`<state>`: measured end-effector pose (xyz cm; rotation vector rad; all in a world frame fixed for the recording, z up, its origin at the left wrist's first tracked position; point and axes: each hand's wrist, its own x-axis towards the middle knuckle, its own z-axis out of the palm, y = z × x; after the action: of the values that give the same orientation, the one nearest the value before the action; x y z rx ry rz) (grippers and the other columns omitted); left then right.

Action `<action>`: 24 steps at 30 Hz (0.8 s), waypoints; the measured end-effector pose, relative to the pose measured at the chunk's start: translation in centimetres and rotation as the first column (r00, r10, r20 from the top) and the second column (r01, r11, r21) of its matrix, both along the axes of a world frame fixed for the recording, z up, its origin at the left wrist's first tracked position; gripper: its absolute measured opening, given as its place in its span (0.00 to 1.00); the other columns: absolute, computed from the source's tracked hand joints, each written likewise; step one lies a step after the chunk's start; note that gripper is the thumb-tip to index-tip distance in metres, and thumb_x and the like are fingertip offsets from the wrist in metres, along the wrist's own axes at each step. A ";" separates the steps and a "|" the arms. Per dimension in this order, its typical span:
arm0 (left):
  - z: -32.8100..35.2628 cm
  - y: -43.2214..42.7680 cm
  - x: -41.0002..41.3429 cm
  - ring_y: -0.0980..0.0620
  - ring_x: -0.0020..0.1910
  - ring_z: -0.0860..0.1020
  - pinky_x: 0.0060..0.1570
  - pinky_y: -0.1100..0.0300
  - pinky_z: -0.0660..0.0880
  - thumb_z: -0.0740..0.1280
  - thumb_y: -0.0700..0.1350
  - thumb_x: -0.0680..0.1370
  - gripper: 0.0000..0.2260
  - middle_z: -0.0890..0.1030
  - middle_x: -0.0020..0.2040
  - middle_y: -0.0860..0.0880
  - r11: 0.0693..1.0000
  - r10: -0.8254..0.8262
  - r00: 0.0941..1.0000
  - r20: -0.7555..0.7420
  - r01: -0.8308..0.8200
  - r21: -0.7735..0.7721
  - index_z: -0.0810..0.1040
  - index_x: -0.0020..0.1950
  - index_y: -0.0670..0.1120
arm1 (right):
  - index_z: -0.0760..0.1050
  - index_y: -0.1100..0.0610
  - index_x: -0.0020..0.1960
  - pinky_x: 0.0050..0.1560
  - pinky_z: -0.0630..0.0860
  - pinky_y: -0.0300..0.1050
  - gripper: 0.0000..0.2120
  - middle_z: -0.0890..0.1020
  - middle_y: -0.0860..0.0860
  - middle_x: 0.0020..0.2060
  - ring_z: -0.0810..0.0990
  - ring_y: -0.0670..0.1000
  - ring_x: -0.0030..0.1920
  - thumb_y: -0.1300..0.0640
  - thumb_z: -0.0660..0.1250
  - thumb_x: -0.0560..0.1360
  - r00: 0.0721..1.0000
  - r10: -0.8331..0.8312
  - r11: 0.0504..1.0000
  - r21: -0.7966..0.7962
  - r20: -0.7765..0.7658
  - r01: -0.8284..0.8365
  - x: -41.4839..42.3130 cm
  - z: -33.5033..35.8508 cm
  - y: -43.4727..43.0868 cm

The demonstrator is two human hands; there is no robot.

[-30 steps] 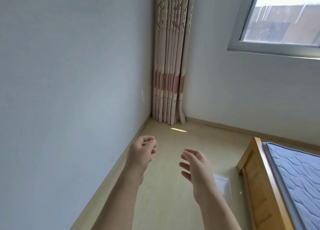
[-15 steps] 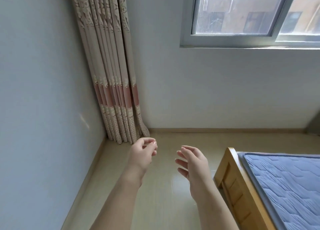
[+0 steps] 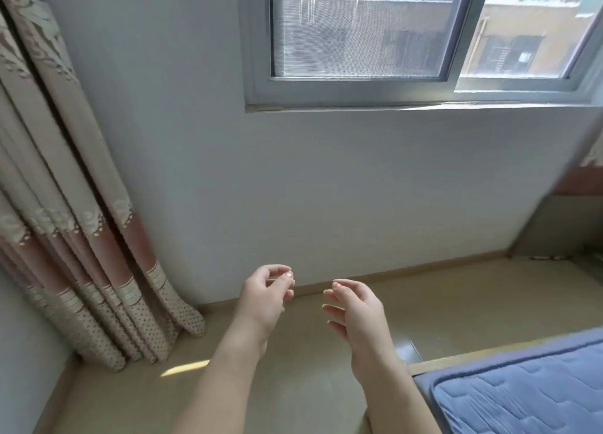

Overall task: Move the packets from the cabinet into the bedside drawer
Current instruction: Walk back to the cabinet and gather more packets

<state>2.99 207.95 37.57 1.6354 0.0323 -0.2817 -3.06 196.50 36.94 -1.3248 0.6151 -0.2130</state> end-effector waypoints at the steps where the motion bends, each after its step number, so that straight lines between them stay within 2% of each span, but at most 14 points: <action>1: -0.1 -1.5 2.2 0.53 0.43 0.77 0.43 0.59 0.72 0.61 0.42 0.80 0.05 0.79 0.44 0.50 1.000 -0.016 1.000 0.004 0.016 -0.001 0.76 0.47 0.50 | 0.75 0.52 0.47 0.45 0.73 0.44 0.04 0.81 0.51 0.45 0.79 0.48 0.41 0.58 0.62 0.77 1.000 -0.009 1.000 -0.004 0.003 0.009 2.1 0.0 -1.4; 5: -1.2 -7.7 11.0 0.54 0.42 0.77 0.41 0.60 0.71 0.61 0.42 0.80 0.06 0.79 0.44 0.50 0.996 -0.092 0.996 0.008 0.092 0.015 0.75 0.46 0.51 | 0.74 0.52 0.48 0.45 0.73 0.44 0.04 0.81 0.50 0.45 0.79 0.48 0.41 0.58 0.62 0.78 0.999 -0.055 0.998 -0.013 -0.003 0.055 10.1 -0.9 -7.1; 8: -1.5 -13.2 18.2 0.54 0.42 0.77 0.43 0.62 0.71 0.62 0.41 0.80 0.06 0.79 0.44 0.49 0.982 -0.190 0.981 0.027 0.189 0.020 0.75 0.45 0.50 | 0.75 0.53 0.49 0.45 0.73 0.45 0.04 0.81 0.50 0.44 0.79 0.49 0.42 0.59 0.62 0.78 0.988 -0.151 0.988 -0.016 0.023 0.151 16.6 -1.3 -12.1; 11: -0.1 -19.1 25.7 0.54 0.43 0.78 0.46 0.59 0.73 0.62 0.42 0.80 0.06 0.80 0.47 0.48 0.963 -0.268 0.962 0.044 0.267 0.019 0.76 0.46 0.51 | 0.75 0.53 0.49 0.45 0.73 0.45 0.04 0.81 0.51 0.45 0.79 0.50 0.42 0.59 0.61 0.78 0.972 -0.227 0.973 -0.035 0.057 0.229 23.2 -0.3 -17.4; 14: 0.3 -25.0 31.4 0.53 0.45 0.79 0.51 0.57 0.73 0.62 0.43 0.80 0.05 0.81 0.47 0.50 0.935 -0.353 0.935 0.025 0.352 0.050 0.76 0.47 0.51 | 0.74 0.52 0.47 0.46 0.74 0.45 0.05 0.81 0.51 0.45 0.79 0.50 0.42 0.59 0.61 0.79 0.943 -0.332 0.943 -0.001 0.027 0.332 28.1 -0.3 -22.4; 19: -1.1 -37.0 35.8 0.53 0.47 0.79 0.50 0.56 0.73 0.62 0.44 0.79 0.05 0.81 0.47 0.50 0.830 -0.548 0.836 -0.025 0.547 0.109 0.76 0.47 0.53 | 0.74 0.52 0.47 0.47 0.74 0.45 0.05 0.80 0.50 0.44 0.79 0.50 0.43 0.57 0.61 0.79 0.859 -0.510 0.858 0.049 -0.035 0.512 31.1 -2.0 -32.6; 24: -1.5 -51.4 38.2 0.54 0.48 0.79 0.50 0.58 0.73 0.62 0.44 0.80 0.05 0.81 0.47 0.50 0.744 -0.665 0.746 0.009 0.662 0.094 0.76 0.48 0.52 | 0.74 0.52 0.47 0.49 0.75 0.47 0.04 0.80 0.50 0.44 0.79 0.50 0.44 0.58 0.61 0.79 0.782 -0.623 0.782 0.026 -0.004 0.623 32.9 -2.2 -45.9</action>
<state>41.18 156.53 36.09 1.6890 -0.5993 -0.8056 29.87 150.60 34.75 -1.0520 1.0425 -0.7501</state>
